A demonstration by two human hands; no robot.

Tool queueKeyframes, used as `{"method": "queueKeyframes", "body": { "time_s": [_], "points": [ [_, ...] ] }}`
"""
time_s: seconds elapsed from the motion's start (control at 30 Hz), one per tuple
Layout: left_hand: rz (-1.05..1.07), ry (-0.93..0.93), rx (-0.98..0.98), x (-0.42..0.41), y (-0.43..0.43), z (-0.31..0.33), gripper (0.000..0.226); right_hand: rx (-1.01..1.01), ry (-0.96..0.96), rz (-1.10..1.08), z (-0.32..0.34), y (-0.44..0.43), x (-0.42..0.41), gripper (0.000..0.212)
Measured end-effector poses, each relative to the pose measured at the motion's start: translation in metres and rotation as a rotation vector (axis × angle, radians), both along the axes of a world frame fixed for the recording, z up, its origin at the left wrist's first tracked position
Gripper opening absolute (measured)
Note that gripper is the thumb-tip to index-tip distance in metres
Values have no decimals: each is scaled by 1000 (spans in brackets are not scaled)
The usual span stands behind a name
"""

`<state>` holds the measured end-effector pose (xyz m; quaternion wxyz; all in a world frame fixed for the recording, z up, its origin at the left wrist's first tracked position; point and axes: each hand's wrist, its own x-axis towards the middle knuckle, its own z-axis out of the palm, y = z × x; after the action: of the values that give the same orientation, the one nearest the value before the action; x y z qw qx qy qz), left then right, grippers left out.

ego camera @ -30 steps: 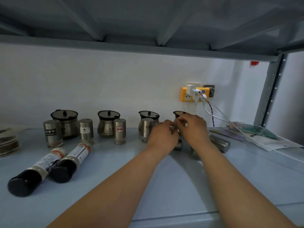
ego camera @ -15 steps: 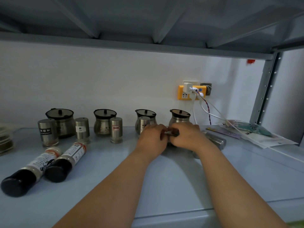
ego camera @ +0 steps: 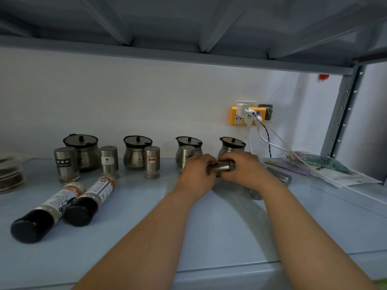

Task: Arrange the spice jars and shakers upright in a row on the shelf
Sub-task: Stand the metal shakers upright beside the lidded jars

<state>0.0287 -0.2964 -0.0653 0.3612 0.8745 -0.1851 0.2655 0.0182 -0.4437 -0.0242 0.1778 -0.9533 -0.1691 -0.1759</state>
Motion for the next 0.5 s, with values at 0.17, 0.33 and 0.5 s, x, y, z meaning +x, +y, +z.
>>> {"method": "queueKeyframes", "body": {
  "time_s": [0.17, 0.33, 0.5],
  "points": [
    [-30, -39, -90, -1, -3, 0, 34, 289, -43, 79, 4, -1, -8, 44],
    [-79, 1, -158, -4, -8, 1, 43, 486, -55, 89, 4, 1, -7, 50],
    [-96, 27, -208, -3, -9, 2, 51, 565, -50, 123, 2, 1, -7, 56]
  ]
}}
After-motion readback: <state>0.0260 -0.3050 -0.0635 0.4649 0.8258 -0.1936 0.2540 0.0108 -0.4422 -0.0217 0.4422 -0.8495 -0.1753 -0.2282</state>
